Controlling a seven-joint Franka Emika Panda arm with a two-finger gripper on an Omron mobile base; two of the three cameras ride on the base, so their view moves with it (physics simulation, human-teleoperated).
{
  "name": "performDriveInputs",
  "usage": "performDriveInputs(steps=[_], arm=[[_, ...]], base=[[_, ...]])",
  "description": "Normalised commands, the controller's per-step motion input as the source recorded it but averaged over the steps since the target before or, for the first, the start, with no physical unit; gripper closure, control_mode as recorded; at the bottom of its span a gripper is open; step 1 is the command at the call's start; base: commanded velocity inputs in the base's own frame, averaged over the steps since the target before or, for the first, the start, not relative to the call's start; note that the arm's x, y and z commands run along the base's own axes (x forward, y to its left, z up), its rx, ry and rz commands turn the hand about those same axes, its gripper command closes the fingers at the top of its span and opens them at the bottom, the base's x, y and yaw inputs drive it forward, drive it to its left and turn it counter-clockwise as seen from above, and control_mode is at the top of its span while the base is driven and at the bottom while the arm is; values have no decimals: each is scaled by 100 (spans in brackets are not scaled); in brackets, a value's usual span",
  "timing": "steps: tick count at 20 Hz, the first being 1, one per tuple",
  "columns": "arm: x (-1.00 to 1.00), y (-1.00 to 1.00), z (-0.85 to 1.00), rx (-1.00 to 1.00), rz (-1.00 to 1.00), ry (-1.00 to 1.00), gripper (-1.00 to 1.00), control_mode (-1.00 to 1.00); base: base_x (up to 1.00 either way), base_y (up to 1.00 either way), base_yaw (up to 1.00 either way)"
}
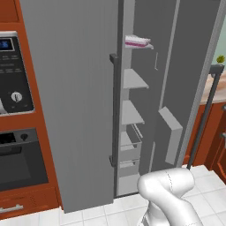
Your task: The ice cube tray has been filled with water. Take the tray and place it in the freezer to make ice. Close the freezer door after placing the tray.
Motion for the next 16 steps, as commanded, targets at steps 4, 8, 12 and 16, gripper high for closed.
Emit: performDriveInputs(steps=[4, 8, 12, 16], arm=[[-29, -78, 0, 5, 2, -18, -100, -100], [-13, -94, -2, 3, 6, -8, -100, -100], [4, -90, -11, 3, 9, -4, -100, -100], [49, -58, -30, 4, 13, -1, -100, -100]], base=[[0, 0, 0], [0, 0, 0], [0, 0, 0], [0, 0, 0]])
